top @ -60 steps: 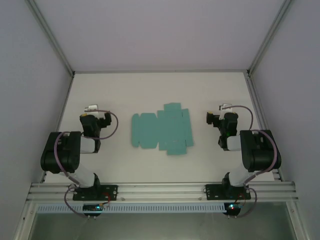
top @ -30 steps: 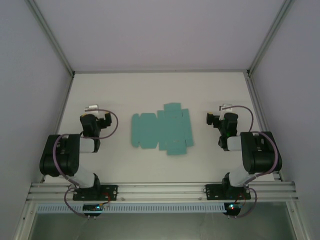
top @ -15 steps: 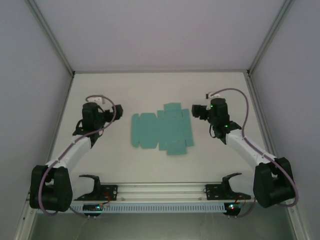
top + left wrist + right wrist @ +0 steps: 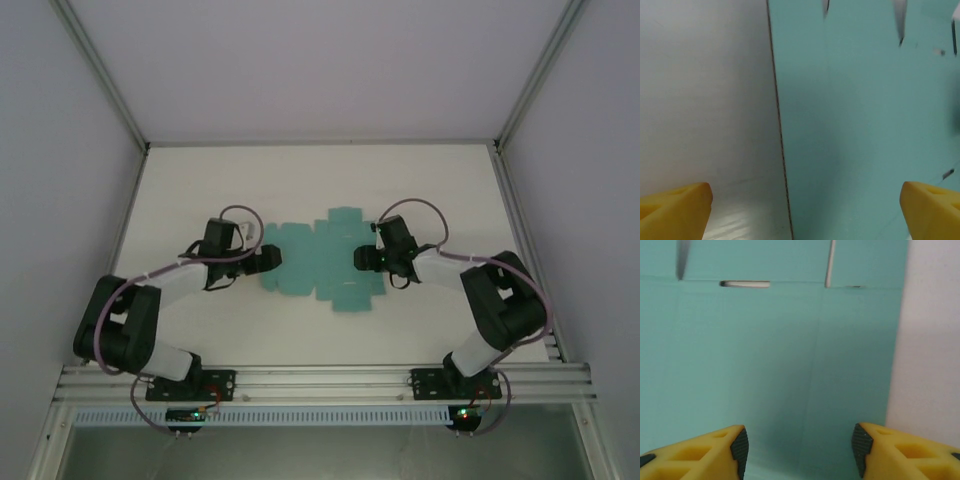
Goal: Assemble paper box
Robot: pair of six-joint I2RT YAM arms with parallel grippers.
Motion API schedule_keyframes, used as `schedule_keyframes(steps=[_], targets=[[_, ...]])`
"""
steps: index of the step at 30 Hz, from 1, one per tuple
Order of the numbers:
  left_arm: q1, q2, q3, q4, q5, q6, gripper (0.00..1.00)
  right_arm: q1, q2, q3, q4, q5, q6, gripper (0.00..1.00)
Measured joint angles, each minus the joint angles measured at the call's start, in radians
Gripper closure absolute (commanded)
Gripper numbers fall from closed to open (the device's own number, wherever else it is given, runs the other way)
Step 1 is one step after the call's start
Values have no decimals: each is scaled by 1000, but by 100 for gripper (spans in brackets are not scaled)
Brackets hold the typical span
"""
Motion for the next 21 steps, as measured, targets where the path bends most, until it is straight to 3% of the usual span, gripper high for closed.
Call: schedule_keyframes(steps=[3, 8, 12, 15, 21], targets=[[-9, 34, 11, 33, 21, -1, 13, 2, 11, 1, 28, -3, 5, 39], [-21, 111, 21, 153, 78, -34, 41, 2, 24, 1, 63, -4, 5, 39], [-27, 134, 21, 244, 127, -79, 78, 2, 24, 1, 64, -3, 5, 38], [-27, 115, 21, 290, 148, -112, 100, 2, 14, 2, 50, -8, 5, 35], [-33, -48, 21, 316, 191, -159, 100, -9, -150, 34, -117, -10, -29, 19]])
